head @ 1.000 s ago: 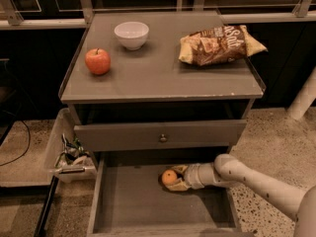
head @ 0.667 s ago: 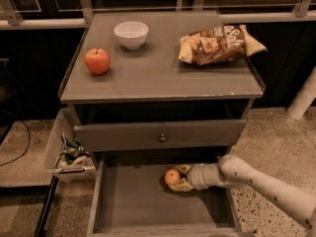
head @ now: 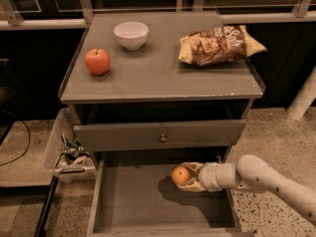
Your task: Pick orange from middle drawer and place on counter
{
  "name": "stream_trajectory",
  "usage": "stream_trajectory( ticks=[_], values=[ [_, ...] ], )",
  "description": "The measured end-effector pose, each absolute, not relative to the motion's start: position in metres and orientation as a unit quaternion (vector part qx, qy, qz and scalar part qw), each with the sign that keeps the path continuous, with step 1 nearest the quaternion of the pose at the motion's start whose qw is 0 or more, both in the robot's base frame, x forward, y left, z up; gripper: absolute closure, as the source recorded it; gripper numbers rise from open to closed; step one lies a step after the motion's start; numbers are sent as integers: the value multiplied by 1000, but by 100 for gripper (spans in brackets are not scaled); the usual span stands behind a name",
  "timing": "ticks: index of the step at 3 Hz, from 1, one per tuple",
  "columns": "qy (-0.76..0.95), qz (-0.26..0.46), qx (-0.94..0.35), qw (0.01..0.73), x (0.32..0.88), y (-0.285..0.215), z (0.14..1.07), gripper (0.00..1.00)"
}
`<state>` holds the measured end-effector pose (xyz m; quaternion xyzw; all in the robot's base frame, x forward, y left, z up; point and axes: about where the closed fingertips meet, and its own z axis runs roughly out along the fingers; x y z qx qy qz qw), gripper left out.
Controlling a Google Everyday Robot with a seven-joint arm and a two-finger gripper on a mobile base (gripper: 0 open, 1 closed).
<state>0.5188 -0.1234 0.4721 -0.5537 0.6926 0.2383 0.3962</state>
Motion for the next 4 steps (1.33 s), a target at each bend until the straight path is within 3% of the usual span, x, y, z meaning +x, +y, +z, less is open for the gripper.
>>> stream_trajectory(
  ticks=[3,4],
  values=[
    [651,127,-604,441,487,-179,692,100],
    [650,130,-604,441,482,-176,693,100]
  ],
)
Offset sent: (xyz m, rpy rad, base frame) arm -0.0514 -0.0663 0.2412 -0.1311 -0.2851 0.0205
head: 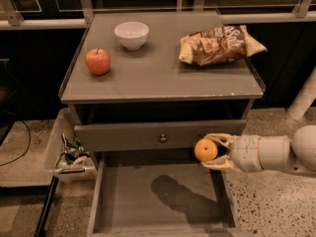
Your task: Pick orange from middle drawer and place on counter
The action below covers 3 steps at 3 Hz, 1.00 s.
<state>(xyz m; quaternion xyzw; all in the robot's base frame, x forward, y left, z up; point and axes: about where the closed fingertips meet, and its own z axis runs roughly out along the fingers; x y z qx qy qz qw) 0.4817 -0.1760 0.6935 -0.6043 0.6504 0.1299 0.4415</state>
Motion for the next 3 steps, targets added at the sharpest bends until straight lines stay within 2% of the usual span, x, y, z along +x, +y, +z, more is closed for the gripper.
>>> stream_trajectory(
  ticks=[2,3],
  values=[
    [592,98,-649,467,489,-158,778,100],
    [554,83,-680,473,513,-138,838,100]
  ],
)
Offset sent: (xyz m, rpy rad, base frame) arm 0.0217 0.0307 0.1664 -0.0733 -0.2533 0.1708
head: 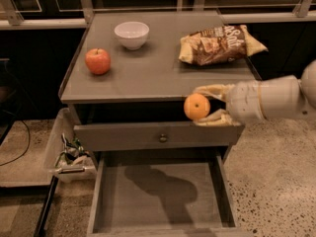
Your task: Pick orange from middle drawer and place on counter
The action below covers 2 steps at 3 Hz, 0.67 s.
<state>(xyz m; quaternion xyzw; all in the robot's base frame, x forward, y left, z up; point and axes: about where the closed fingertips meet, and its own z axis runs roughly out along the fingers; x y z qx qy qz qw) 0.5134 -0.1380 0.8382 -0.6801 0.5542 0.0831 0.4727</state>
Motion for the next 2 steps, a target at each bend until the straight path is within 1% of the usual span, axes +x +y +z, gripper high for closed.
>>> stream_trajectory(
  ticks=[1,2],
  values=[
    [525,107,-695,480,568,-110,889,100],
    [515,139,-690,489,608,-88,909,100]
  ],
)
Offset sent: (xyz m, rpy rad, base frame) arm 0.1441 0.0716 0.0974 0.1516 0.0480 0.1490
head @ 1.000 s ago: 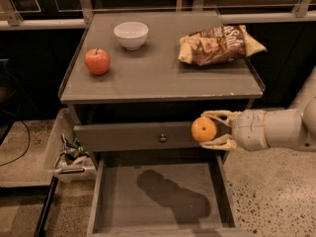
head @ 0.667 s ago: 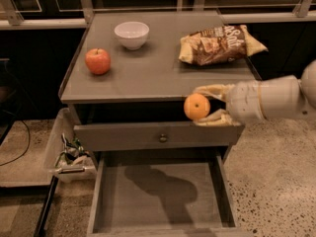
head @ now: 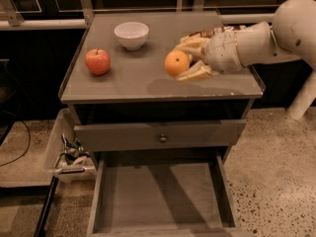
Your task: Pick orange from middle drawer and place on counter
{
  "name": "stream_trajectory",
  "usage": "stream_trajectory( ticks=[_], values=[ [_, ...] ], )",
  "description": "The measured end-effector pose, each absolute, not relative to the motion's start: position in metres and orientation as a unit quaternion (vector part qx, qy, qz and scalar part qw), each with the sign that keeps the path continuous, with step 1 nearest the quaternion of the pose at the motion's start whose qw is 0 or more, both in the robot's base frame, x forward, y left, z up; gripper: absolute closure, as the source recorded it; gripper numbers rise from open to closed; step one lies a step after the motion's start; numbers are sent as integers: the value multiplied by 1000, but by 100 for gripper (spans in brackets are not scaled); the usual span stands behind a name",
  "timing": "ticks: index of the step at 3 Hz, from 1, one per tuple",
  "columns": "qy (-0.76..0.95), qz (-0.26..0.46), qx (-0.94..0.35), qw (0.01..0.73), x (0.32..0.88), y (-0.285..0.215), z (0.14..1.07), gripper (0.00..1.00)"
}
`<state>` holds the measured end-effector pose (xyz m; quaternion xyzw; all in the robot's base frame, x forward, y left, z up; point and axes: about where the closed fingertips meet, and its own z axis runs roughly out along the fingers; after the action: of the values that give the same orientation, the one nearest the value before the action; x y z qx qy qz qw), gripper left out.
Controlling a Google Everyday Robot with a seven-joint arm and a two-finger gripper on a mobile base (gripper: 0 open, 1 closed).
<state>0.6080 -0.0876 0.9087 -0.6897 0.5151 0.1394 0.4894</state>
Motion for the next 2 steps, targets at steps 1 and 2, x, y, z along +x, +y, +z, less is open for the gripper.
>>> stream_trajectory(
  ticks=[1,2],
  values=[
    [511,174,-685,489,625,-71,899,100],
    [510,176,-686,489,627,-69,899,100]
  ],
)
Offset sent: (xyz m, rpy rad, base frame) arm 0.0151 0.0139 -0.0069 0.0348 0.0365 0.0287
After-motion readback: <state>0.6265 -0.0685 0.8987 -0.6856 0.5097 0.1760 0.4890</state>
